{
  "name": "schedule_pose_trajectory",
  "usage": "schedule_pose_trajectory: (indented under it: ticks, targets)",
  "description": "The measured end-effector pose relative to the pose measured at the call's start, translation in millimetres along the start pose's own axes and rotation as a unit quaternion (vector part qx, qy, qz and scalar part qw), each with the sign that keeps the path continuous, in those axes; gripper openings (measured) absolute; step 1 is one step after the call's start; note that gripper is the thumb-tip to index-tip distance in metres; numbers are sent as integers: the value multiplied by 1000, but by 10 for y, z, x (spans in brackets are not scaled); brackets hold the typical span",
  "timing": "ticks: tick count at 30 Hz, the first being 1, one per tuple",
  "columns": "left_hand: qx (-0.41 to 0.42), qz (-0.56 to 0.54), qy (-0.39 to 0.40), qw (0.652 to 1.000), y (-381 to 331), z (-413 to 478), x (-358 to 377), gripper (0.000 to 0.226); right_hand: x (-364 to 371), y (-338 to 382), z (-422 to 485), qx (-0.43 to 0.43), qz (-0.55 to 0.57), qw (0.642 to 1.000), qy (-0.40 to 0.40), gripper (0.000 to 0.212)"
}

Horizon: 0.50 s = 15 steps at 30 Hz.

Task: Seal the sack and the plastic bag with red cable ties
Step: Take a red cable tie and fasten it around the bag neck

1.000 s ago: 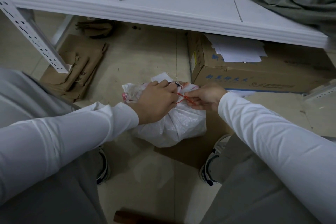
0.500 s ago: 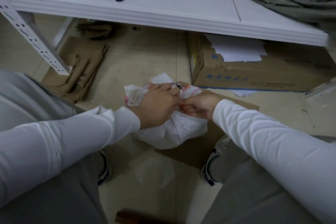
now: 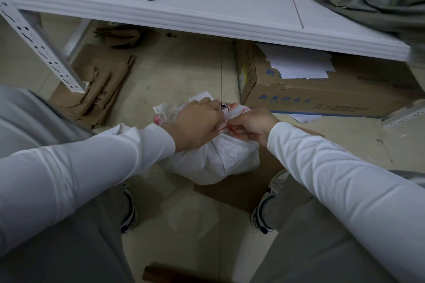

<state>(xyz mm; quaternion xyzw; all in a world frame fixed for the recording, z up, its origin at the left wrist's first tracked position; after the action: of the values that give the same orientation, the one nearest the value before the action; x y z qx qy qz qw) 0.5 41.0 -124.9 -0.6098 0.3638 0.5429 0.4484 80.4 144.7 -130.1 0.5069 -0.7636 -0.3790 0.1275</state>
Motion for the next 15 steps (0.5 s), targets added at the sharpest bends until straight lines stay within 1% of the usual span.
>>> schedule_pose_trajectory:
  ticks: [1, 3, 6, 8, 10, 12, 13, 15]
  targets:
    - [3, 8, 2, 1000, -7, -7, -8, 22, 34, 5, -4, 3, -22, 1000, 17, 4]
    - [15, 31, -3, 999, -23, -20, 4, 30, 92, 19, -4, -2, -70, 996, 48, 10]
    - [20, 42, -11, 999, -39, -22, 17, 45, 144, 67, -28, -26, -106, 991, 78, 8]
    - [-15, 55, 17, 998, -7, 3, 25, 53, 125, 85, -43, -33, -118, 990, 67, 10]
    - [-72, 65, 51, 994, 81, 25, 30, 59, 87, 88, -31, -33, -110, 993, 39, 12]
    - [-116, 46, 82, 989, 176, 34, 40, 60, 70, 89, -18, -31, -103, 994, 19, 10]
    - [-123, 40, 97, 987, 208, 38, 48, 58, 70, 88, -12, -29, -105, 994, 13, 10]
    - [-112, 60, 121, 985, 239, 50, 58, 51, 60, 86, 7, -27, -121, 992, 5, 10]
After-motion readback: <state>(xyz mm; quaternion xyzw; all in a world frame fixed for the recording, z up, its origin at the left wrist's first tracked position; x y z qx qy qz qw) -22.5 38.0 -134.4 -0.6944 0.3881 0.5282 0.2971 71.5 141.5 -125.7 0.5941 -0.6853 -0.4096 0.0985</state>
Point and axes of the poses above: each hand's wrist, its own z-axis towards the middle knuckle, its own x-axis out of the palm, y = z × x, the point moved 5 cm from there along z, towards the middle knuckle
